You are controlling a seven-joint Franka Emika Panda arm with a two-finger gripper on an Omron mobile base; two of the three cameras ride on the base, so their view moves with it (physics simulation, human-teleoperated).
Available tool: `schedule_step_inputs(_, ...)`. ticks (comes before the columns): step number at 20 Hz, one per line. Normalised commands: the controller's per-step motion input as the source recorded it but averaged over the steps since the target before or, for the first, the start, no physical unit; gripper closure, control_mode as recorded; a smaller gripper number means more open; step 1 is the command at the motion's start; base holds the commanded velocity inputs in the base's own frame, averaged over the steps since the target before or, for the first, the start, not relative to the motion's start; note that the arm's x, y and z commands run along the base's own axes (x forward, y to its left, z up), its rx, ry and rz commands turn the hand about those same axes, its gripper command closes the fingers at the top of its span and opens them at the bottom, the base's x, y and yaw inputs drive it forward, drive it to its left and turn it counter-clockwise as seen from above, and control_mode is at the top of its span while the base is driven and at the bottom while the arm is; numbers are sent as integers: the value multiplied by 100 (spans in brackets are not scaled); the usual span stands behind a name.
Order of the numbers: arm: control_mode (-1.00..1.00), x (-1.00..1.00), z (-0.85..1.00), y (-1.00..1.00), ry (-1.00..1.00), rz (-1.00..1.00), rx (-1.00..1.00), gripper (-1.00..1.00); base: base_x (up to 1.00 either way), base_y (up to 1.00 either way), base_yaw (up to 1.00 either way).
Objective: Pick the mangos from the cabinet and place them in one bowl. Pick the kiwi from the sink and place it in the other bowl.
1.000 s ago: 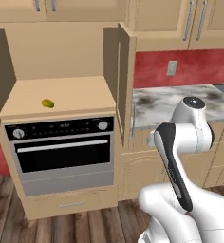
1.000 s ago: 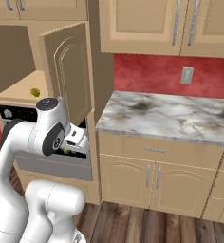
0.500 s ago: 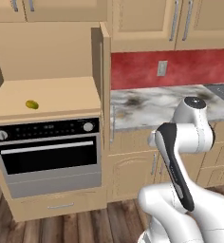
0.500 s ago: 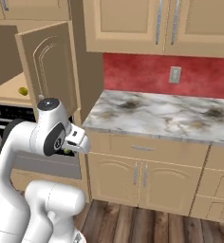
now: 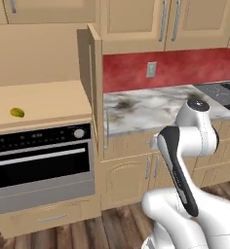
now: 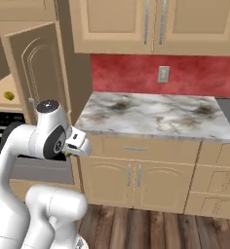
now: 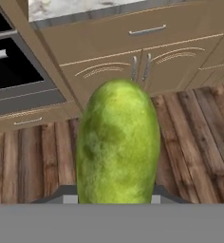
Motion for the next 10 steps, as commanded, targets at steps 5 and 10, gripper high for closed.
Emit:
schedule_step_inputs(5,100,0,0,0,0,0,0,100,0,0,-47)
schedule_step_inputs(10,100,0,0,0,0,0,0,100,0,0,-50)
